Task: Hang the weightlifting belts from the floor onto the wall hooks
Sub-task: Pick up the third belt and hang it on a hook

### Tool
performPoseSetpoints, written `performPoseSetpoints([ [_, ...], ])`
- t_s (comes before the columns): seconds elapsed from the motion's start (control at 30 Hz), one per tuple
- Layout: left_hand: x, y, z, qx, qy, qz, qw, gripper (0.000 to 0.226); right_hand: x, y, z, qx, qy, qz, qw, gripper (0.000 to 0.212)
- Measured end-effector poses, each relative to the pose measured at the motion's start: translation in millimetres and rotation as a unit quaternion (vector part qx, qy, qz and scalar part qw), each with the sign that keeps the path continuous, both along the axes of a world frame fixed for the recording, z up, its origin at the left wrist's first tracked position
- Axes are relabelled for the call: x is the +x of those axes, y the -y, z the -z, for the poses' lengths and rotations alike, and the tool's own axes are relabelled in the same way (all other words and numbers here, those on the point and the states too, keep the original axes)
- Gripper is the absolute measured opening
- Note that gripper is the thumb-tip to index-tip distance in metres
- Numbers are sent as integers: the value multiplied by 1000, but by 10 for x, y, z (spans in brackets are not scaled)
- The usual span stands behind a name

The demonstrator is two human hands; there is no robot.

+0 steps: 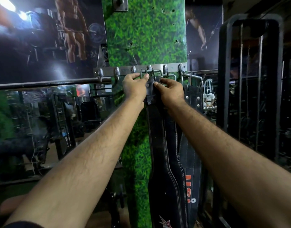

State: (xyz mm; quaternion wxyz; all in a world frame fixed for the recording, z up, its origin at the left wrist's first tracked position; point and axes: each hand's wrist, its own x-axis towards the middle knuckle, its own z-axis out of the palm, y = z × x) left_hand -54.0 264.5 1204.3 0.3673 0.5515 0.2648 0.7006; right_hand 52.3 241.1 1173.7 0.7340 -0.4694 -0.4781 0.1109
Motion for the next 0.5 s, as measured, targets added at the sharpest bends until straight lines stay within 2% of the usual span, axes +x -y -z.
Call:
performPoseSetpoints([
  [0.07,17,-43,-23,-13,7,-8,1000,30,-59,84,-60,-18,1,19,1000,57],
  [0.23,29,-172,25,-40,-26,-4,999,23,-193,214,36,-42,5,85,995,26],
  [0.4,-57,-188,247,-77,-30,26,996,31,-286,166,476,-2,14,64,998,37],
  [0.5,-104,-82,382,-71,-43,70,994,27,-272,179,736,42,-77,-8,996,42],
])
